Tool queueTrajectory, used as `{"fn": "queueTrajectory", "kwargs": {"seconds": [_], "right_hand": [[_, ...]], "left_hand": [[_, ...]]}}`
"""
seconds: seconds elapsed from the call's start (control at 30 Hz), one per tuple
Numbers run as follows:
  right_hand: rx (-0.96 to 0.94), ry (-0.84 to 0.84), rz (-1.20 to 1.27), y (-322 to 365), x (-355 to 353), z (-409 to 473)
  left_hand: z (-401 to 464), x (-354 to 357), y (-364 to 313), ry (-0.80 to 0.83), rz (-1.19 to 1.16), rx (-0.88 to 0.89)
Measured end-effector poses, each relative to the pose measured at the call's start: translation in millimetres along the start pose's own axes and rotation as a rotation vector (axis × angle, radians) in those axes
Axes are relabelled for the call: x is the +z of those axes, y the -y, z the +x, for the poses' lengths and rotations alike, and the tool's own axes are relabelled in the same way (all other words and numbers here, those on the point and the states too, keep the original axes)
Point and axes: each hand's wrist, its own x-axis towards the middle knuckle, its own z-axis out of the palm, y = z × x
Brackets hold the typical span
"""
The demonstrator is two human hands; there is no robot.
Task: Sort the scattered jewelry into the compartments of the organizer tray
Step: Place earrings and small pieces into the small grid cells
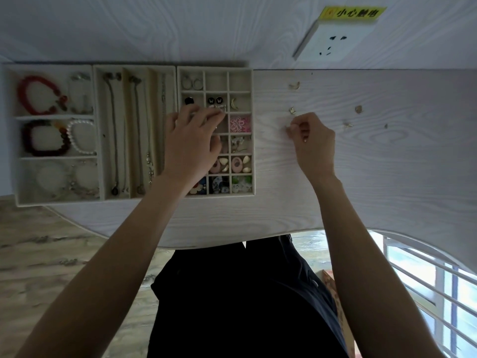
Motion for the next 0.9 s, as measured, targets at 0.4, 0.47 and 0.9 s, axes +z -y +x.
{"fn": "queueTrajectory", "kwargs": {"seconds": [0.4,0.47,0.9], "right_hand": [[-0.124,0.086,-0.259,13.4,12.2,12.9],[-0.115,0.097,-0.272,15.3,13.0,15.3],[-0.078,0.092,0.064,41.3,8.6,11.9]], "left_hand": [[1.1,1.5,1.8,0.001,0.001,0.004],[1.3,1.0,1.7,0.006,0.002,0.007],[-0.7,-1.5,1.8,-0.124,-0.134,0.017]]}}
